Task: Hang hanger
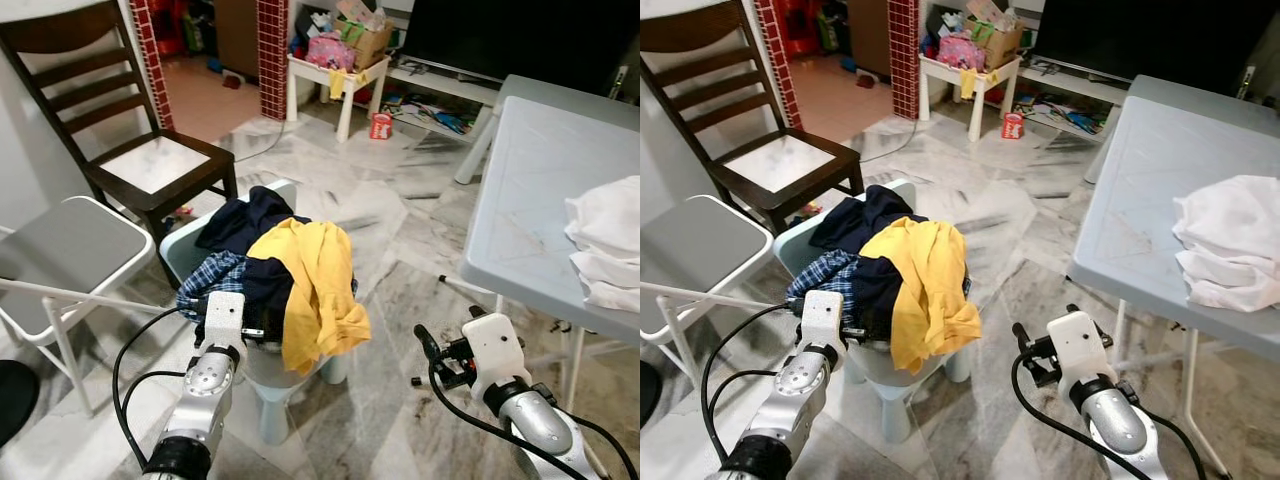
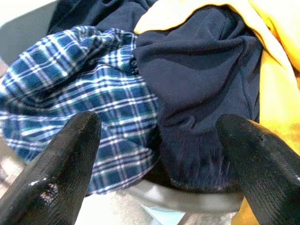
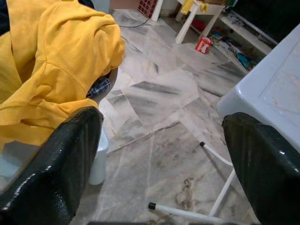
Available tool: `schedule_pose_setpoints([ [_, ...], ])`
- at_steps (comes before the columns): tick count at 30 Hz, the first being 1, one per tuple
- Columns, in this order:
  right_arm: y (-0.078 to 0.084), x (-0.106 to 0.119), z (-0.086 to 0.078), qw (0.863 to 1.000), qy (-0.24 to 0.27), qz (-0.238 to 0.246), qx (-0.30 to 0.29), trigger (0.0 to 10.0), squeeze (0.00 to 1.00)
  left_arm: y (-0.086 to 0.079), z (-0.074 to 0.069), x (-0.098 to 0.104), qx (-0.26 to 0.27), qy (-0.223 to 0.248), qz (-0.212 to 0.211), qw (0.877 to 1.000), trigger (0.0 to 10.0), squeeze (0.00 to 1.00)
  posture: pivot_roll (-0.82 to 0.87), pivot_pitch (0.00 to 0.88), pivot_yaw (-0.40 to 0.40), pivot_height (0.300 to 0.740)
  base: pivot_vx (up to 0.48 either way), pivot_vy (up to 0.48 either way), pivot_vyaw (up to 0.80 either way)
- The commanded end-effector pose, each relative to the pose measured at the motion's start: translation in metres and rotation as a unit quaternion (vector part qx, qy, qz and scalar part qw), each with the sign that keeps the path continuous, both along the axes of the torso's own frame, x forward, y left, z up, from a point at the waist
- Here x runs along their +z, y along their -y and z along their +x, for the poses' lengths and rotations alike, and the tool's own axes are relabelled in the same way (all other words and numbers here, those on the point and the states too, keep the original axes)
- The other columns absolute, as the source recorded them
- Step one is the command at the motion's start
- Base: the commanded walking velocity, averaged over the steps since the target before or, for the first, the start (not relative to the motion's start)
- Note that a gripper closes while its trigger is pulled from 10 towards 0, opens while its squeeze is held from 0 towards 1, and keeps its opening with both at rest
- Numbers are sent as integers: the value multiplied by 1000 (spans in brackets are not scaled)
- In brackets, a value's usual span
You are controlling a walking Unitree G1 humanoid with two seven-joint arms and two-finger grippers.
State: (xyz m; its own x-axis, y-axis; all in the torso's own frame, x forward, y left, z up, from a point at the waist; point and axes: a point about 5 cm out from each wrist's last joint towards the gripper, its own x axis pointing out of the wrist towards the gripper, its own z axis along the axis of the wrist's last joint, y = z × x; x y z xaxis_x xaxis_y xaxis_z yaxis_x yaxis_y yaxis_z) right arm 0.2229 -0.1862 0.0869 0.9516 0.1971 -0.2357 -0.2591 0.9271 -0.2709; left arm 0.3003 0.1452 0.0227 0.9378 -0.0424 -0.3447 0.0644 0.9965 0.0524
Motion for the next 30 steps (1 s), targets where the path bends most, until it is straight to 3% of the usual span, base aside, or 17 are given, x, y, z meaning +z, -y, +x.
schedule_pose_setpoints([
  [1,4,6,-4,1000,1,-9,-1,10000,0,-1,4,0,-2,-8,-7,1000,10000,0,-217,113,-94,740,0,0,0],
  [10,6,15,-16,1000,-8,-16,-11,10000,0,3,13,1,-22,-15,-13,1000,10000,0,-260,144,-86,740,0,0,0],
  [16,-9,22,-22,999,-13,9,42,10000,0,11,17,3,-32,-16,-6,999,10000,0,-253,140,-67,740,0,0,0],
  [22,-14,16,-16,999,-14,19,46,10000,0,17,17,12,-29,32,3,999,10000,0,-194,93,-35,740,0,0,0],
  [24,-21,13,-4,999,-3,30,38,10000,0,12,5,19,-12,75,6,997,10000,0,-152,62,-16,740,0,0,0],
  [26,-26,13,1,999,3,38,37,10000,0,9,-3,22,-4,91,5,996,10000,0,-129,46,-9,740,0,0,0],
  [27,-31,12,7,998,10,49,36,10000,0,6,-15,27,2,107,4,994,10000,0,-101,28,-4,740,0,0,0],
  [28,-31,12,7,998,10,49,36,10000,0,6,-15,27,2,107,4,994,10000,0,-101,28,-4,740,0,0,0],
  [30,-37,12,14,998,21,56,33,10000,0,4,-32,32,-6,121,7,993,10000,0,-62,0,1,740,0,0,0],
])
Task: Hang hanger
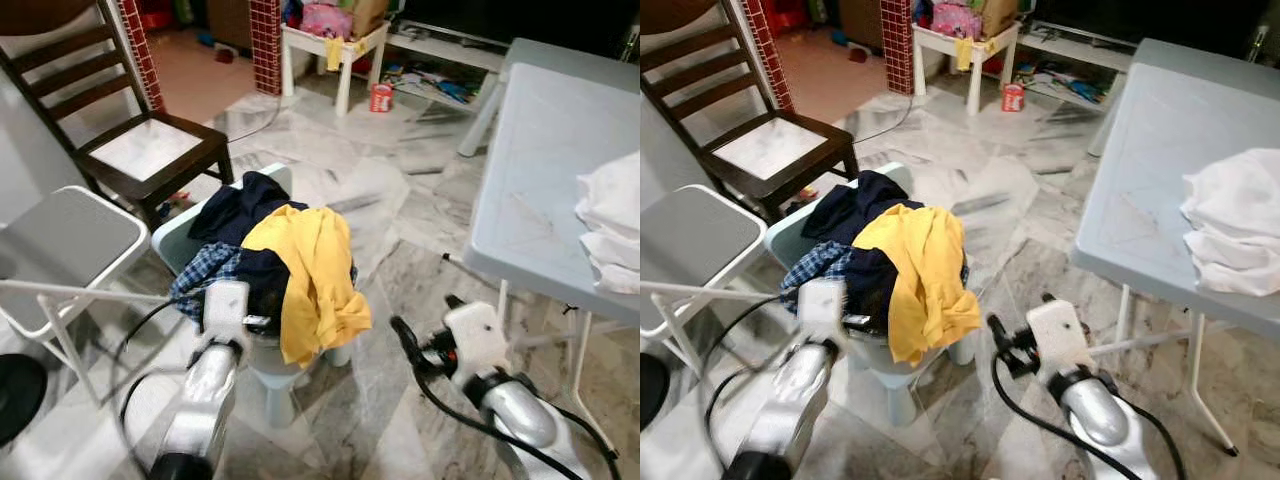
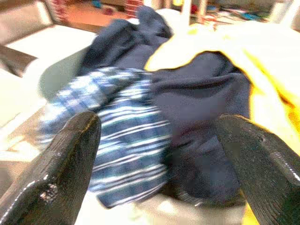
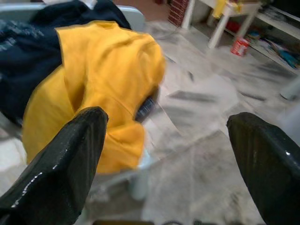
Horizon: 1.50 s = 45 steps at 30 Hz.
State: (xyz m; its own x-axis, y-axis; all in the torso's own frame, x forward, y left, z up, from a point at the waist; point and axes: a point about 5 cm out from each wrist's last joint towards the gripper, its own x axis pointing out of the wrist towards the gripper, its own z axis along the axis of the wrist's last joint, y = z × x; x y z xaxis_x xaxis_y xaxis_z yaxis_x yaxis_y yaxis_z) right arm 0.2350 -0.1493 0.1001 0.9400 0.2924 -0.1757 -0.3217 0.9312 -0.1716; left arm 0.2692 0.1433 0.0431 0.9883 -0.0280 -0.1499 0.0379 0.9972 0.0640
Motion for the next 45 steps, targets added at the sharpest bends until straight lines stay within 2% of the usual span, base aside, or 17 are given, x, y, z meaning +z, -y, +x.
schedule_pose_setpoints([
  [1,0,-1,2,1000,4,-2,-4,10000,0,2,-1,11,-12,20,8,1000,10000,0,-62,0,1,740,0,0,0],
  [4,-1,-2,9,1000,15,9,-24,10000,0,1,-21,20,-26,37,3,999,10000,0,-18,0,2,740,0,0,0],
  [6,4,-6,16,998,14,32,-54,10000,0,-1,-37,30,-36,51,0,998,10000,0,18,0,-7,740,0,0,0],
  [9,8,-10,17,997,8,44,-68,10000,0,-3,-43,33,-36,53,4,998,10000,0,31,0,-13,740,0,0,0],
  [15,22,-12,14,993,12,78,-91,10000,0,-1,-52,48,-72,74,8,995,10000,0,45,0,-23,740,0,0,0],
  [16,28,-12,11,989,12,101,-105,10000,0,-3,-56,55,-70,88,17,993,10000,0,44,0,-21,740,0,0,0],
  [21,34,-6,10,983,21,139,-116,10000,0,-12,-58,63,-47,96,26,994,10000,0,37,0,-13,740,0,0,0],
  [22,32,-1,10,986,37,125,-101,10000,0,-16,-58,63,-38,90,19,995,10000,0,35,0,-10,740,0,0,0],
  [25,31,-2,9,990,41,104,-91,10000,0,-18,-59,60,-29,78,5,997,10000,0,32,0,-8,740,0,0,0],
  [30,34,-6,10,990,33,99,-95,10000,0,-18,-57,58,-26,67,-7,997,10000,0,29,0,-8,740,0,0,0],
  [34,34,-5,11,992,37,84,-91,10000,0,-18,-56,57,-25,63,-9,998,10000,0,26,0,-11,740,264,0,0],
  [45,32,-6,12,992,36,81,-92,10000,0,-13,-57,55,-32,54,-13,998,10000,0,23,0,-14,740,324,0,0],
])
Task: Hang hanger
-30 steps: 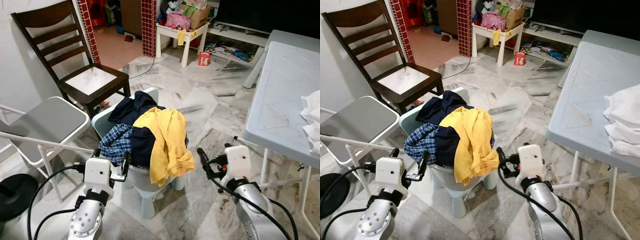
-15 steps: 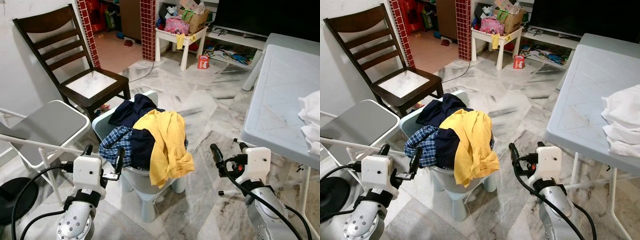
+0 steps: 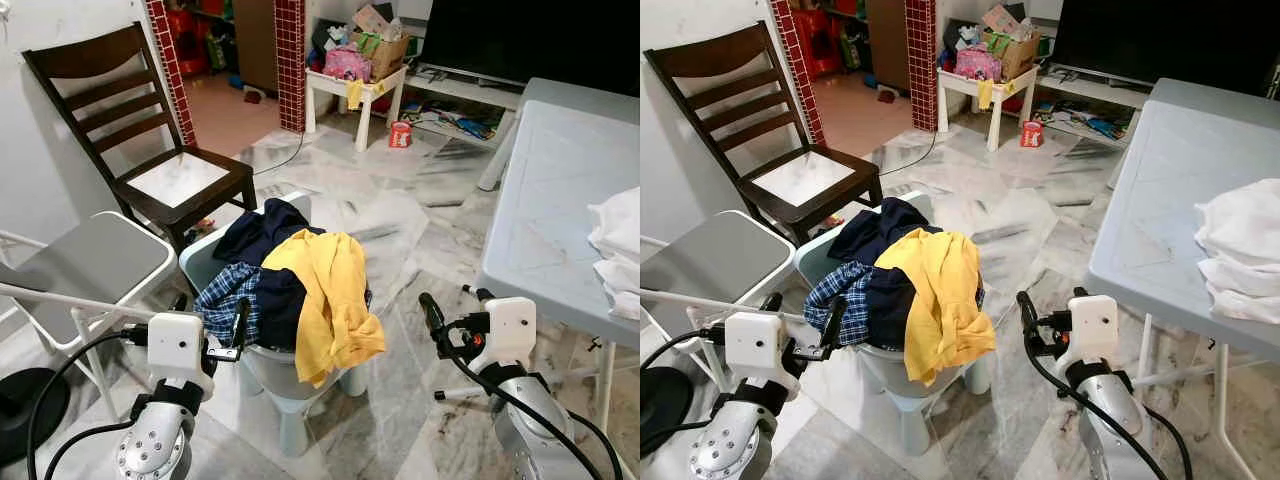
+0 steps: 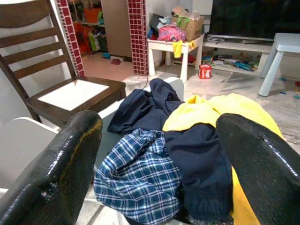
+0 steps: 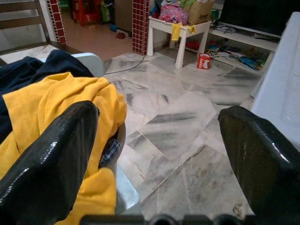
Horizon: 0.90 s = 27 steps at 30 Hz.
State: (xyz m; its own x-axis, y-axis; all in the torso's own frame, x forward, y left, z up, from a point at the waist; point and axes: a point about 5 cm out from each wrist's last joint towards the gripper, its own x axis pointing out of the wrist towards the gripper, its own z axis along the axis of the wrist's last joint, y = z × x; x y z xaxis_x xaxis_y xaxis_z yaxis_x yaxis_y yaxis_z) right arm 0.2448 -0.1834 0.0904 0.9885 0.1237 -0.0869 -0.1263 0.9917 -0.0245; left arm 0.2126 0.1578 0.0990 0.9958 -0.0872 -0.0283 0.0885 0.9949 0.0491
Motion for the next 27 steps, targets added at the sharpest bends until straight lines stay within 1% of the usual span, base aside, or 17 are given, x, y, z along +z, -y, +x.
schedule_pose_setpoints([
  [1,-3,3,2,1000,9,-3,7,10000,0,1,0,-1,-4,-7,-1,1000,10000,0,23,0,-13,740,334,0,0],
  [27,-10,1,3,1000,7,-10,16,10000,0,4,-1,-4,-17,-19,-3,1000,10000,0,25,0,-11,740,353,0,0],
])
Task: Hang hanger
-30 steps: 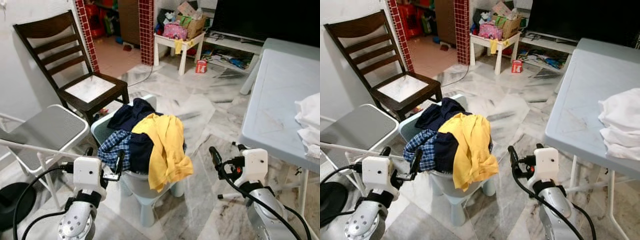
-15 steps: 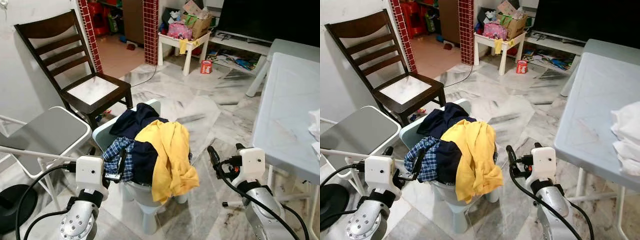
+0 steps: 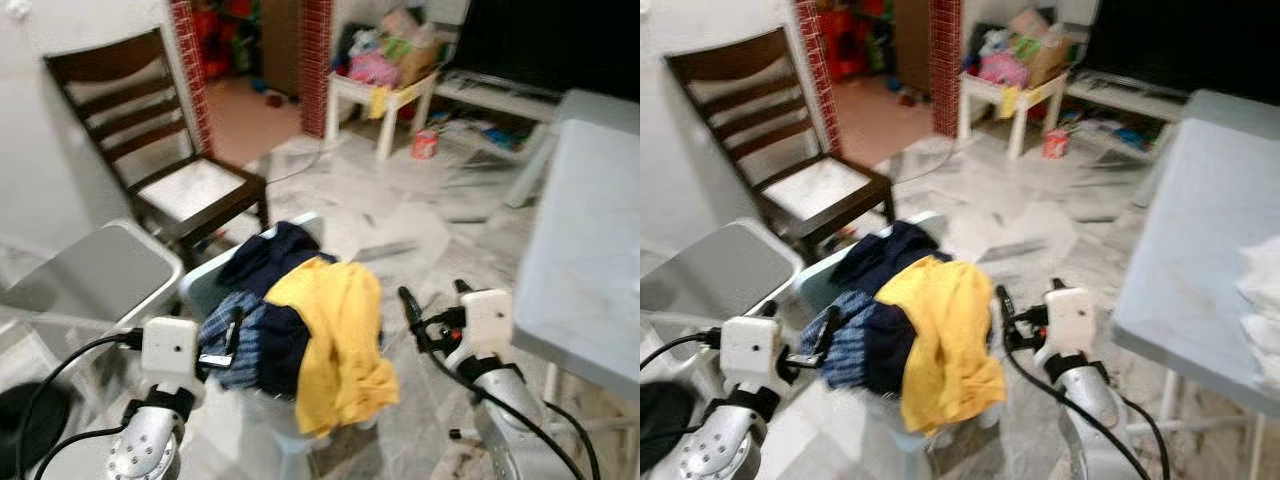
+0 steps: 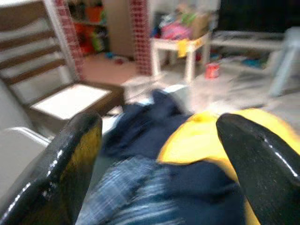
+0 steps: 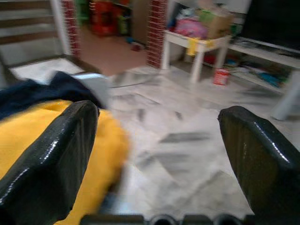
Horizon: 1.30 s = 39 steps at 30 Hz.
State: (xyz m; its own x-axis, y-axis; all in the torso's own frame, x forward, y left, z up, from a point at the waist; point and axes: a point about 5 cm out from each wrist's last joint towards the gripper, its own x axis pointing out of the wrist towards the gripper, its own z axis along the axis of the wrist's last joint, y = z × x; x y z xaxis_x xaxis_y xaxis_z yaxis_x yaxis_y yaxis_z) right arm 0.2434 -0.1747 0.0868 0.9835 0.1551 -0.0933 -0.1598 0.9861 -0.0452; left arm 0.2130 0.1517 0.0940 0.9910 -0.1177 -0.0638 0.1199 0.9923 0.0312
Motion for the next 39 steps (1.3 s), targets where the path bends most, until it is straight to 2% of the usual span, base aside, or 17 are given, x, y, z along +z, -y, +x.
schedule_pose_setpoints([
  [1,-1,4,4,1000,8,1,-1,10000,0,-2,-2,1,-2,0,5,1000,10000,0,25,0,-11,740,371,0,0],
  [6,-2,3,4,1000,7,-1,2,10000,0,-2,-2,1,-2,-1,1,1000,10000,0,27,0,-11,740,362,0,0],
  [10,-2,2,4,1000,4,-2,4,10000,0,-5,-2,-4,23,-15,21,999,10000,0,27,0,-15,740,0,0,0],
  [12,-2,2,4,1000,3,-2,6,10000,0,-7,-2,-10,34,-33,33,998,10000,0,26,0,-20,740,0,0,0],
  [13,-2,2,3,1000,1,-3,8,10000,0,-9,-2,-19,45,-58,46,996,10000,0,25,0,-24,740,0,0,0],
  [14,-2,2,3,1000,0,-4,11,10000,0,-8,-3,-24,44,-74,42,995,10000,0,25,0,-24,740,0,0,0],
  [22,-1,4,5,1000,-1,-14,22,10000,0,8,0,-29,14,-92,30,995,10000,0,20,0,-49,740,0,0,0],
  [25,1,4,6,1000,-3,-18,24,10000,0,7,-1,-41,25,-134,37,990,10000,0,21,0,-54,740,0,0,0],
  [29,1,5,6,999,-5,-20,27,10000,0,12,-1,-52,12,-166,45,985,10000,0,19,0,-63,740,0,0,0],
  [34,2,7,4,999,-7,-34,39,10000,0,28,0,-65,-15,-205,48,978,10000,0,-1,0,-77,740,0,0,0],
  [39,6,10,0,998,-11,-46,43,10000,0,35,-9,-78,-27,-246,42,968,10000,0,-29,5,-94,740,0,0,0],
])
